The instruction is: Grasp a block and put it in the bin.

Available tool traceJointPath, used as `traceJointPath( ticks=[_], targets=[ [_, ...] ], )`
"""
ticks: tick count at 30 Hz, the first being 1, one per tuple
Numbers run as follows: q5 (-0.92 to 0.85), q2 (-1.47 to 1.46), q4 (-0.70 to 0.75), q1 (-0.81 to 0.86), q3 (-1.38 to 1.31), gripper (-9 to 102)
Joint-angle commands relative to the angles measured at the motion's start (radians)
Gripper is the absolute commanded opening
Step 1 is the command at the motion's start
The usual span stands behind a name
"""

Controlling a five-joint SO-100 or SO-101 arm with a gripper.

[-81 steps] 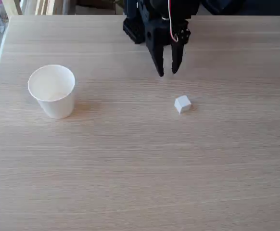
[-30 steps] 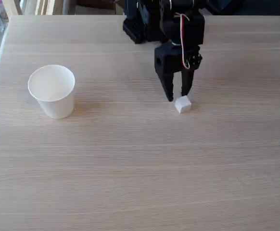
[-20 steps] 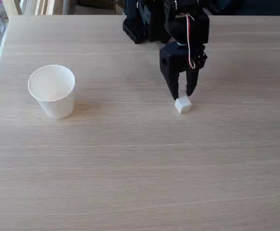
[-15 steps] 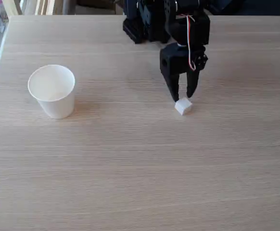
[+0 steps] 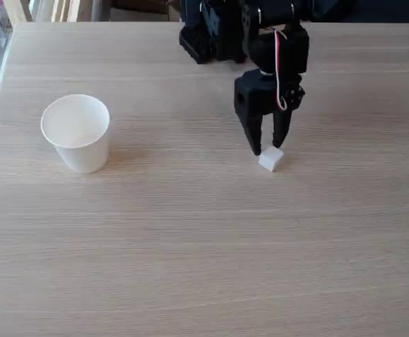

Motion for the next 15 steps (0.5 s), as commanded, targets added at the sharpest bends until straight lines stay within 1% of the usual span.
traceJointPath(
  ticks=[1,7,15],
  targets=[
    [-0.021,-0.008,-0.018,0.014,-0.035,21],
    [-0.054,-0.017,-0.049,0.018,-0.035,21],
    [-0.071,-0.003,-0.052,0.002,-0.034,21]
  ],
)
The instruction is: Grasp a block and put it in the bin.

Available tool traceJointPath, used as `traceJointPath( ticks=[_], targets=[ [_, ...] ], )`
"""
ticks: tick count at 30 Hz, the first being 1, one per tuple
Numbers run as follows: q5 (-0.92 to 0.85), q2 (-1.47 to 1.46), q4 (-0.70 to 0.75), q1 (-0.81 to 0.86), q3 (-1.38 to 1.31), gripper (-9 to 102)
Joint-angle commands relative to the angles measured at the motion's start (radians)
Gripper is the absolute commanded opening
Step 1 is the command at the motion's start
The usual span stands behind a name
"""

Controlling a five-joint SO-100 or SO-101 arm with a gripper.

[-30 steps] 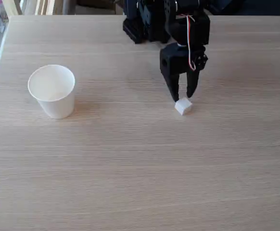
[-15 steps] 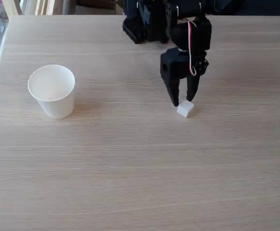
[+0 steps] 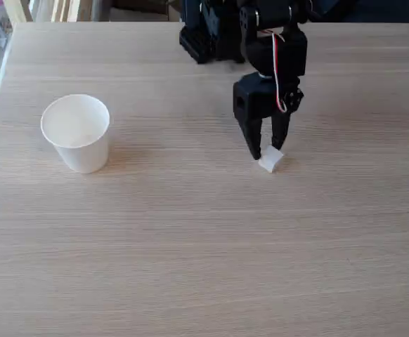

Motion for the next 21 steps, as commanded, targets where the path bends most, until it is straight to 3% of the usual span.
traceJointPath(
  ticks=[1,21],
  targets=[
    [-0.008,0.017,-0.009,-0.011,-0.032,21],
    [0.002,-0.008,-0.012,-0.058,-0.087,21]
  ],
)
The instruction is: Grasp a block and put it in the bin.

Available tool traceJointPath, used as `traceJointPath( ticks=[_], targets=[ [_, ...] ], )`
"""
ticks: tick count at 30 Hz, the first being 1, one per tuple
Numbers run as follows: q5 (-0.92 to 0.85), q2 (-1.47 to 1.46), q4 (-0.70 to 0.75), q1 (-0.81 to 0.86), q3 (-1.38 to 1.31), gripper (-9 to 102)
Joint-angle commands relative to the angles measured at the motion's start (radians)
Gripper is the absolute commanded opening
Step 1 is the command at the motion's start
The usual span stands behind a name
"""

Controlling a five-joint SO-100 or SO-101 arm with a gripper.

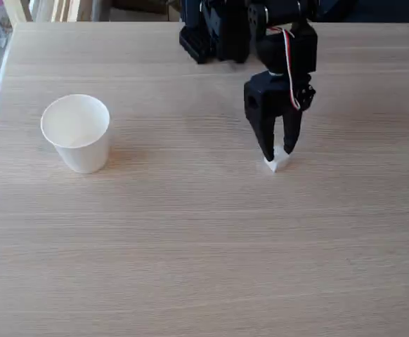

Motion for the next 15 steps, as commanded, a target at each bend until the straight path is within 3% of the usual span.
traceJointPath(
  ticks=[1,15],
  targets=[
    [0.002,-0.002,-0.009,-0.003,-0.034,21],
    [0.038,-0.003,-0.009,-0.026,0.003,21]
  ],
)
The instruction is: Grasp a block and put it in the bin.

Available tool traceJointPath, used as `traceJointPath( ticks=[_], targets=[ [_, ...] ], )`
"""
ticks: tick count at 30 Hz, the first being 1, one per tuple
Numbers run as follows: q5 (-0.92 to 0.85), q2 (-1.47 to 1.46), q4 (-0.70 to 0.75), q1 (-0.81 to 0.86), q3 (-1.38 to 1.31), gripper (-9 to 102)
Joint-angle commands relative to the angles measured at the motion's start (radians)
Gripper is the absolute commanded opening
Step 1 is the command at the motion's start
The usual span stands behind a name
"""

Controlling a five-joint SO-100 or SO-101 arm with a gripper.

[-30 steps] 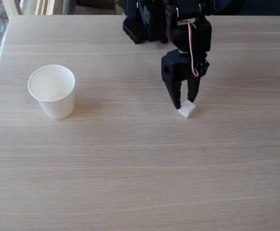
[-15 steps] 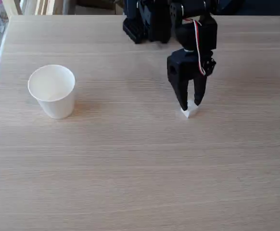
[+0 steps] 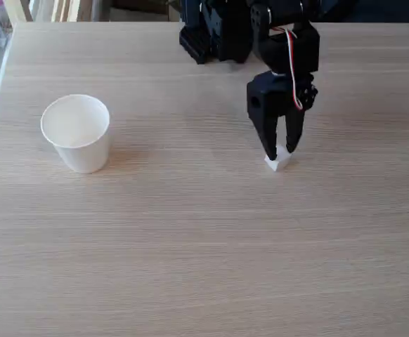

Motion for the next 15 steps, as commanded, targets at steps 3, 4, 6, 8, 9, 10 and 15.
traceJointPath(
  ticks=[3,4,6,8,9,10,15],
  targets=[
    [0.008,-0.012,-0.023,-0.003,0.003,21],
    [0.008,-0.018,-0.028,-0.003,0.003,21],
    [0.009,-0.029,-0.034,-0.003,0.003,21],
    [0.014,-0.038,-0.043,-0.002,0.003,21],
    [0.017,-0.044,-0.046,0.000,0.005,21],
    [0.020,-0.049,-0.046,0.000,0.005,21],
    [0.032,-0.064,-0.048,0.003,0.008,21]
  ],
)
